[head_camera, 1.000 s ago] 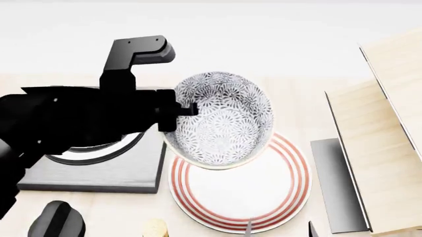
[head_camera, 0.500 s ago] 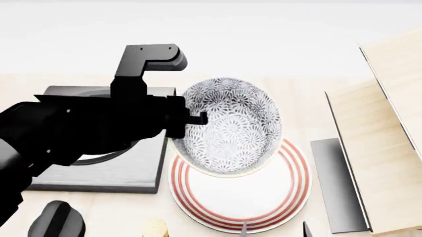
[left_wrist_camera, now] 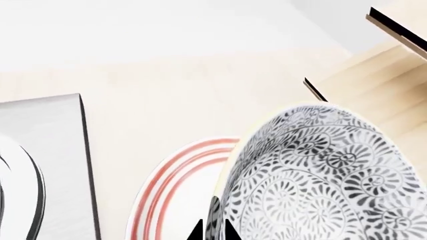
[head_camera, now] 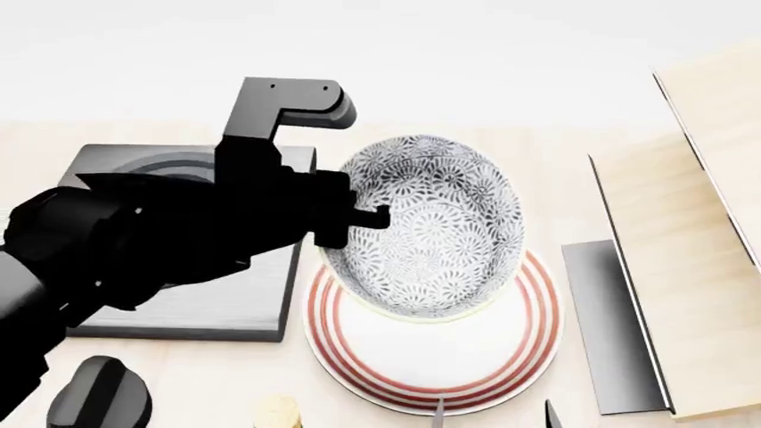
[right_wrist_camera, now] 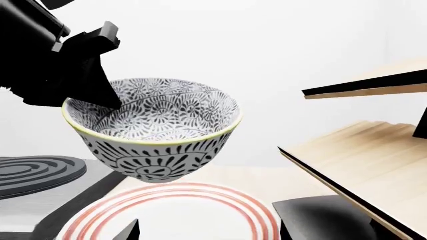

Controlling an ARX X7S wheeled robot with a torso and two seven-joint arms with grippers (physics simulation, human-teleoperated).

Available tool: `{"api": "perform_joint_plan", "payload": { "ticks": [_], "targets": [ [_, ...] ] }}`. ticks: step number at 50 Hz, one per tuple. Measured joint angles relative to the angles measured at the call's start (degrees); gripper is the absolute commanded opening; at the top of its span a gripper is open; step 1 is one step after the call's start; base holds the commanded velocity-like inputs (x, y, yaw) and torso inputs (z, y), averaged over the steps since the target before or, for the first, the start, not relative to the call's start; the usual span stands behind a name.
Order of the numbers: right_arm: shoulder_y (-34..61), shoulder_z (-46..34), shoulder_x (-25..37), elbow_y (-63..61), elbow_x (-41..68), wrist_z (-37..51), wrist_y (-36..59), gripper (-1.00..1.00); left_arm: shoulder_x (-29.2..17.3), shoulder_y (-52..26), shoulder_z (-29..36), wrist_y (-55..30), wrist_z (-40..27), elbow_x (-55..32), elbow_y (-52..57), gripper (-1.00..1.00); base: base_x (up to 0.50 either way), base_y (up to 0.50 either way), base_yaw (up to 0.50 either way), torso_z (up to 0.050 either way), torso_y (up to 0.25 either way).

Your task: Pick up the akita bowl and put it on the plate.

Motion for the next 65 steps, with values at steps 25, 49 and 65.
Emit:
{"api": "perform_joint_plan", "payload": {
  "ticks": [25,49,65],
  "targets": [
    [0.10,-0.36,0.22,-0.01,0.35,0.03,0.16,1.00,0.01,1.09,-0.43,3.36,-2.12,1.28,2.87,-1.00,0.00,0.00,0.00,0.000,-0.038],
    [0.05,-0.92,0.26,0.16,0.59,-0.16,-0.25,1.00,-0.01,2.39,0.06,8.50,-8.08,-4.19,2.75,-1.00,0.00,0.00,0.00,0.000,0.000],
    [-0.12,-1.10,0.57,-0.57,0.98,-0.13,-0.25,1.00,-0.03,3.59,-0.22,9.57,-10.24,-2.59,4.14,-1.00,0.00,0.00,0.00,0.007,-0.072]
  ]
}}
